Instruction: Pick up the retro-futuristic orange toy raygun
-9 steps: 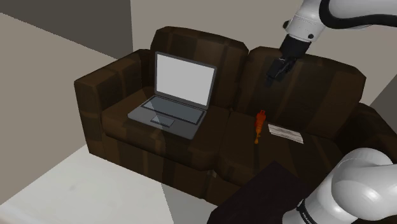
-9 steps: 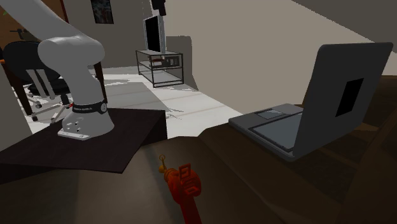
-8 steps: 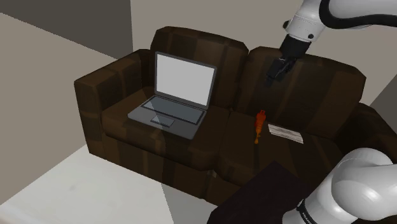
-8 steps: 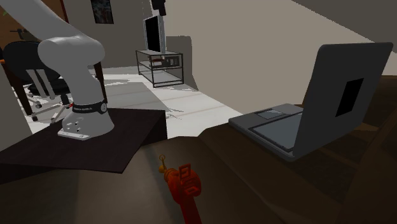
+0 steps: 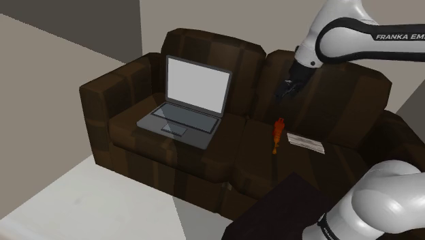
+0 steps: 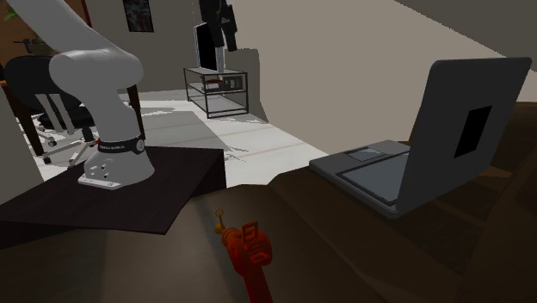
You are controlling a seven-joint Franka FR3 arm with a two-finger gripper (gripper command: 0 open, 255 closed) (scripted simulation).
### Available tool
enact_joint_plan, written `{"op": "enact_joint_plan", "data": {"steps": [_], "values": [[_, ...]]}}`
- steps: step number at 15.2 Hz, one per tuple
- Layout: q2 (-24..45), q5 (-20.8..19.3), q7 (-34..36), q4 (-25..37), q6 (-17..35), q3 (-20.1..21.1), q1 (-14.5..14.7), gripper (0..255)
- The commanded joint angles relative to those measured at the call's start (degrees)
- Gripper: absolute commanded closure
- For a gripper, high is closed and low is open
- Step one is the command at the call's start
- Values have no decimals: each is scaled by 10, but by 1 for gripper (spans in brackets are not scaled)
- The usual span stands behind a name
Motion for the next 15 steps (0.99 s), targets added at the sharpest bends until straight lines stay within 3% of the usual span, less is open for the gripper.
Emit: {"op": "enact_joint_plan", "data": {"steps": [1, 15], "values": [[17, -9, 11, -18, 43, -8, -15, 0], [219, -73, 113, -75, 343, -57, -116, 0]]}}
